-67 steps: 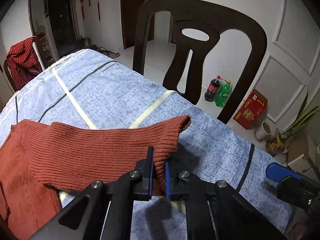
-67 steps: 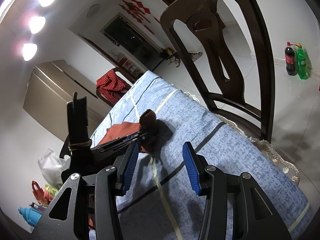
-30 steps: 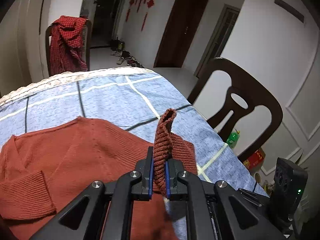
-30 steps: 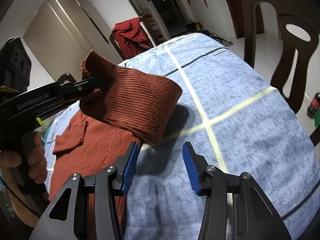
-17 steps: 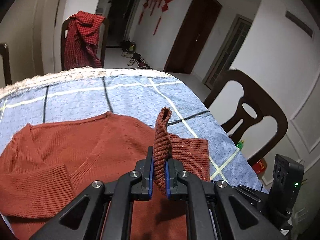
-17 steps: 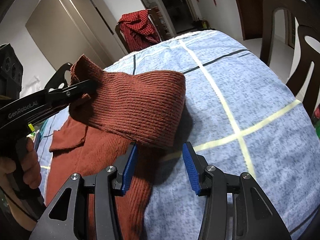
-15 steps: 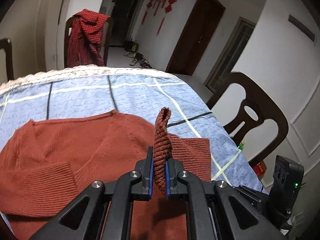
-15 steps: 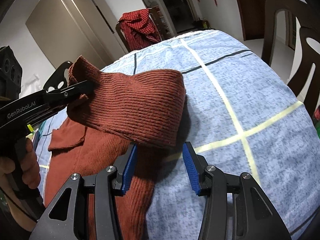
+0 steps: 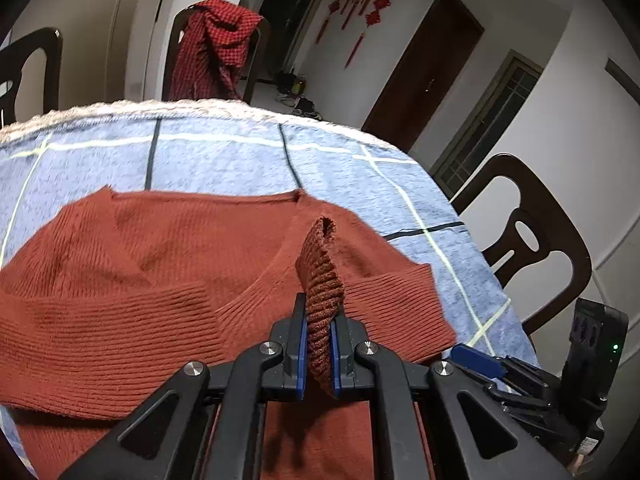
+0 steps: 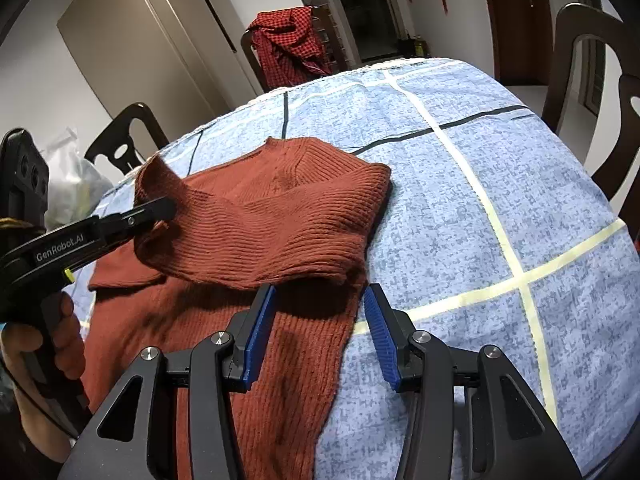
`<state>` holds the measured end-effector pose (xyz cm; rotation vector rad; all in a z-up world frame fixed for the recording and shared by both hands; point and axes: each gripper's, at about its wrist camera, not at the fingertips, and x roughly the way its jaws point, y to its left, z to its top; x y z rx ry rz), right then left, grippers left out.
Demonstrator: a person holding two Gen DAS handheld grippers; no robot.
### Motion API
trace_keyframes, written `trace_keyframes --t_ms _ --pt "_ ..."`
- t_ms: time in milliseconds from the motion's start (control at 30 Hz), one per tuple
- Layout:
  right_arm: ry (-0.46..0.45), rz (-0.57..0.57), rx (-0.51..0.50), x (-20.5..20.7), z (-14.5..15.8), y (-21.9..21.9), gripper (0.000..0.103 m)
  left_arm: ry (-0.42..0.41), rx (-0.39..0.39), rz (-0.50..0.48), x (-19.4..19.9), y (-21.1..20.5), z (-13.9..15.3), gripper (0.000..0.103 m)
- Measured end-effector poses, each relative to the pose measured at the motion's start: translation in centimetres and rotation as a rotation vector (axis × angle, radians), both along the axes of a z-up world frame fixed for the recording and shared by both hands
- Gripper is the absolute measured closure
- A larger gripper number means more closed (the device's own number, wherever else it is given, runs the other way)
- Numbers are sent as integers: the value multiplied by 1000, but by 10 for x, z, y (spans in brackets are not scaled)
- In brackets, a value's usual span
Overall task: Fold small clothes
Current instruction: 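Carry the held sleeve cuff across the sweater body with the left gripper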
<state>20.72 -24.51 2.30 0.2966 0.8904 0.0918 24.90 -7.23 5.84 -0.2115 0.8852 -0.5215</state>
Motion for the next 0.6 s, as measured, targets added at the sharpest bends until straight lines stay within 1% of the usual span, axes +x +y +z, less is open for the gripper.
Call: trace_keyframes --t_ms 133,300,400,467,533,600 --pt "17 -5 -26 1 -3 1 56 14 -5 20 4 10 -6 92" --pt "25 -11 -58 1 -5 2 56 58 1 19 5 15 -20 92" --pt "23 -17 -88 1 -5 3 56 83 -18 28 5 18 -26 92" --pt "24 -20 -121 2 -6 5 56 99 -25 30 5 19 -28 92" --pt "23 -53 -171 1 -6 6 56 101 -25 27 4 19 -27 91" --pt "19 -80 -193 0 -7 2 56 101 -21 18 1 19 -26 88"
